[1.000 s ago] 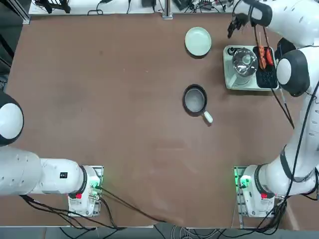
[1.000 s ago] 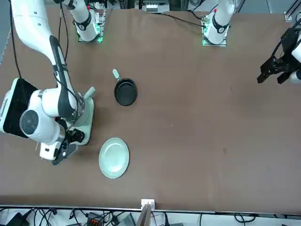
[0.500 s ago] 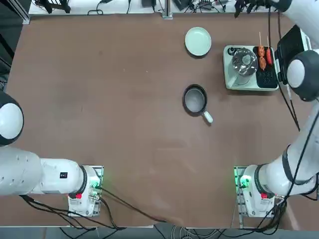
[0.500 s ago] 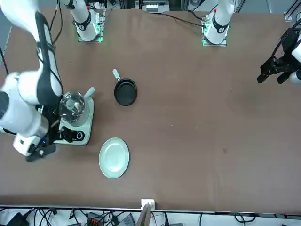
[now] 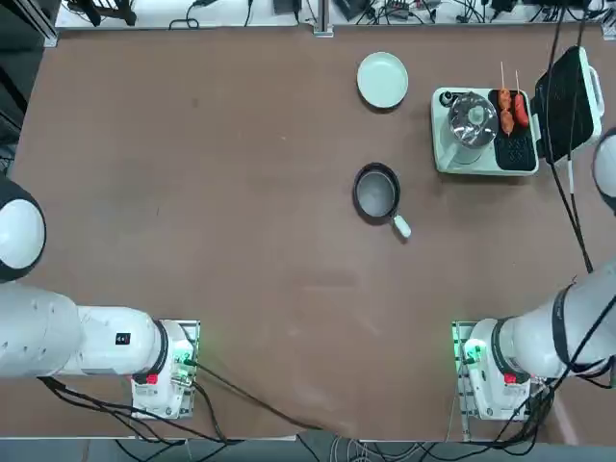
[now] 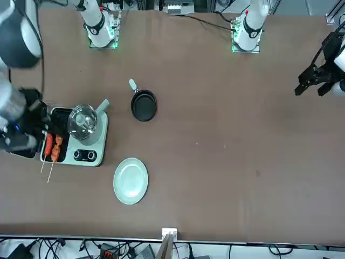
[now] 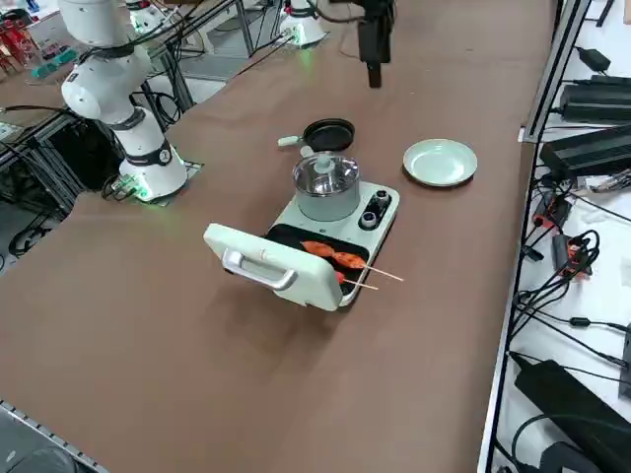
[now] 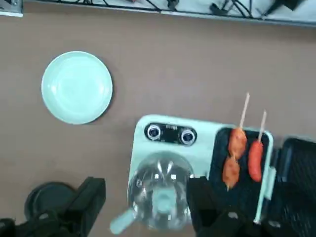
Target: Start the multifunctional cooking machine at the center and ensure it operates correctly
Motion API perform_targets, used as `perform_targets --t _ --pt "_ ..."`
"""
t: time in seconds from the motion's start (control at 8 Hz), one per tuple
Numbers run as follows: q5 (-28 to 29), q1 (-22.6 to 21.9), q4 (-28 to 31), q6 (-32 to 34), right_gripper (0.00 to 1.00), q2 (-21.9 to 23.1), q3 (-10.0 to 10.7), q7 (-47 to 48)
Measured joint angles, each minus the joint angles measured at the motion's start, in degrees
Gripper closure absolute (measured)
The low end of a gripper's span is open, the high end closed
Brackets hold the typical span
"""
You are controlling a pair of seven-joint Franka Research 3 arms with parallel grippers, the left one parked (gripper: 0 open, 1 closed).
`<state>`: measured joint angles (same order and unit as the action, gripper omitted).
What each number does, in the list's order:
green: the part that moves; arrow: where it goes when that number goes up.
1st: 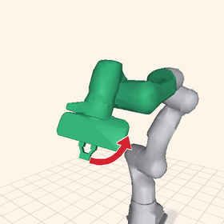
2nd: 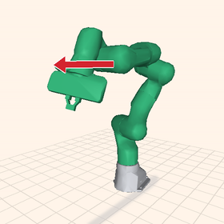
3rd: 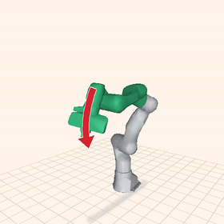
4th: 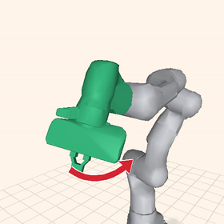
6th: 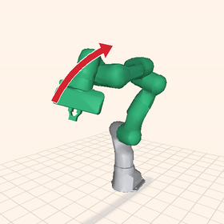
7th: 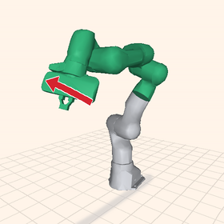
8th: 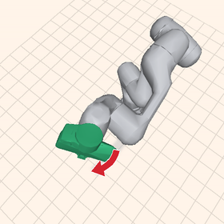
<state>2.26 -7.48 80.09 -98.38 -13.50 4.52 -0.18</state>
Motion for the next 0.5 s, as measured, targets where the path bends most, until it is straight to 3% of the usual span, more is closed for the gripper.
perform_targets --t 0.5 --pt "-0.72 0.21 9.69 2.09 0.00 10.89 0.06 4.04"
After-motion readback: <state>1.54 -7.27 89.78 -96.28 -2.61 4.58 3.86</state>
